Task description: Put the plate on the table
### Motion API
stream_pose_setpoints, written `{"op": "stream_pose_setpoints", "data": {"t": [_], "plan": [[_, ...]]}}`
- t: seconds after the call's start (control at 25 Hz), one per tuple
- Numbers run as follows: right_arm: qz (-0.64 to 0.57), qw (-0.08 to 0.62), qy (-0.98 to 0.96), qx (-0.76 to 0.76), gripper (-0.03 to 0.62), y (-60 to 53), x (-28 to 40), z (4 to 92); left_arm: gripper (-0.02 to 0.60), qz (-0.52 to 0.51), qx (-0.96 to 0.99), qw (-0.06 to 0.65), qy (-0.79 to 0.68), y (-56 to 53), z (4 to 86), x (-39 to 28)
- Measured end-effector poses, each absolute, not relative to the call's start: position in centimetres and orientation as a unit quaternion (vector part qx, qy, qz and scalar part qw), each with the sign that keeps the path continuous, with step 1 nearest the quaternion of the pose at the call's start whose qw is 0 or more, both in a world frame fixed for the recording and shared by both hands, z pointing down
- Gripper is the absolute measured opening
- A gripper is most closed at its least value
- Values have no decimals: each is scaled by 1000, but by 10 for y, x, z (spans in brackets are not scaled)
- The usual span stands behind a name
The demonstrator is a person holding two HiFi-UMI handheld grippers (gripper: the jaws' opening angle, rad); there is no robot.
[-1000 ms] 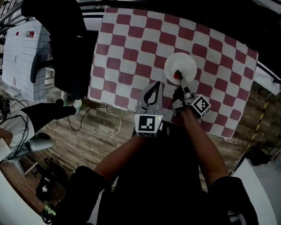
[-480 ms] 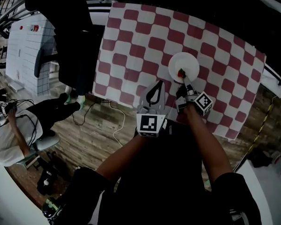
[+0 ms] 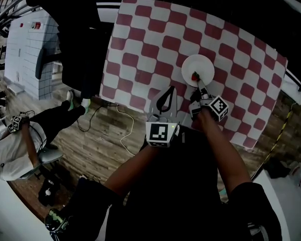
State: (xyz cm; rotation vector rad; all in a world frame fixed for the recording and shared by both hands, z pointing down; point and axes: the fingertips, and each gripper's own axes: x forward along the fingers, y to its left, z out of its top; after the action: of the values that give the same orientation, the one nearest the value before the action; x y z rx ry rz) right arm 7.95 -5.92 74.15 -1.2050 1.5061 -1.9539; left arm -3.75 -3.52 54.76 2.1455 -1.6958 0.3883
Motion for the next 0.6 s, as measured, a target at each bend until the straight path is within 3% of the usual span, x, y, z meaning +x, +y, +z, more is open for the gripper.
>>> {"op": "stream_pose_setpoints", "data": {"t": [0.6], "plan": [[-722,166,505,-444,23,-52,75,753,9,142,769,184,-595,-34,540,-44]]}}
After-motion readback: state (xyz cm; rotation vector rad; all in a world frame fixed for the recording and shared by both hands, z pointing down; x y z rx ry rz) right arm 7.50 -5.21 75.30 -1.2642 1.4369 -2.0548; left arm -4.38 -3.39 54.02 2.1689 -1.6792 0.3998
